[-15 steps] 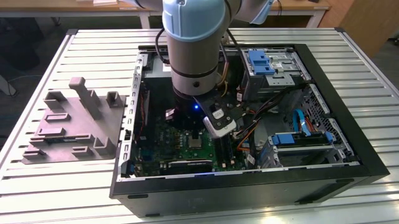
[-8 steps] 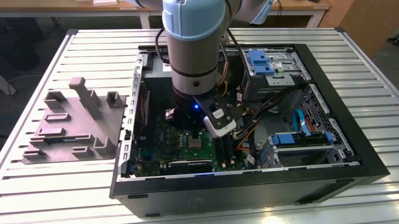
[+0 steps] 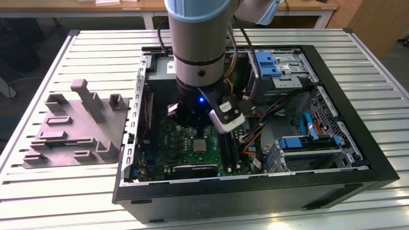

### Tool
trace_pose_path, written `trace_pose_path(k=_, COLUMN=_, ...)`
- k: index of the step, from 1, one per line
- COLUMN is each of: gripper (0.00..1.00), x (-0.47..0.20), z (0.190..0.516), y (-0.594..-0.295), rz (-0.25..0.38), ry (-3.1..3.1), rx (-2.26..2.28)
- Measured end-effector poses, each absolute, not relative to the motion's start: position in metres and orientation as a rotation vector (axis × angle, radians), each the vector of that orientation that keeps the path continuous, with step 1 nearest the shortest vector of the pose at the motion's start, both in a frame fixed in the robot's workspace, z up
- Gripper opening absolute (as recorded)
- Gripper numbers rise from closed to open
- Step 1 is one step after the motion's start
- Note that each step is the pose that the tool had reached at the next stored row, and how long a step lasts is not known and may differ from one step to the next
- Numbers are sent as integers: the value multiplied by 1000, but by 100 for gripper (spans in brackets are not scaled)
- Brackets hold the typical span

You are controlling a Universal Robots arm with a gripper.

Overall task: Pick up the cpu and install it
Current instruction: 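Close the cpu cover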

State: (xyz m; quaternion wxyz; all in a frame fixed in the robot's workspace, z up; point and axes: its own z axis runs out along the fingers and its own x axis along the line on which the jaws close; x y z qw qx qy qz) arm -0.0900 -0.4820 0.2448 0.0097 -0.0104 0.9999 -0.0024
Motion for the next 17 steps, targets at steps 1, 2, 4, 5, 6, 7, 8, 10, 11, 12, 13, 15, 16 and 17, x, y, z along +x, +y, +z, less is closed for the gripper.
trace_pose_path(k=1, gripper=11, x=-90, z=249, y=-482, rz=-7, ry=3122, rx=-32)
trace_pose_path(k=2, gripper=11, x=-90, z=253, y=-481, rz=-8, ry=3122, rx=-32)
trace_pose_path(k=4, gripper=11, x=-90, z=257, y=-480, rz=-8, ry=3121, rx=-32)
trace_pose_path(k=5, gripper=11, x=-90, z=257, y=-479, rz=-7, ry=3119, rx=-32)
trace_pose_path(k=6, gripper=11, x=-90, z=257, y=-479, rz=-7, ry=3117, rx=-32)
trace_pose_path(k=7, gripper=11, x=-90, z=257, y=-479, rz=-7, ry=3117, rx=-38)
trace_pose_path(k=8, gripper=11, x=-90, z=257, y=-479, rz=-7, ry=3116, rx=-63)
trace_pose_path(k=10, gripper=11, x=-90, z=257, y=-479, rz=-7, ry=3115, rx=-118)
trace_pose_path(k=11, gripper=11, x=-90, z=257, y=-479, rz=-6, ry=3113, rx=-146)
trace_pose_path(k=12, gripper=11, x=-90, z=256, y=-479, rz=-6, ry=3112, rx=-174)
trace_pose_path(k=13, gripper=11, x=-90, z=256, y=-479, rz=-6, ry=3110, rx=-202)
trace_pose_path(k=15, gripper=11, x=-90, z=256, y=-479, rz=-5, ry=3106, rx=-260)
trace_pose_path(k=16, gripper=11, x=-90, z=256, y=-479, rz=-5, ry=3104, rx=-285)
trace_pose_path(k=17, gripper=11, x=-90, z=255, y=-479, rz=-4, ry=3105, rx=-299)
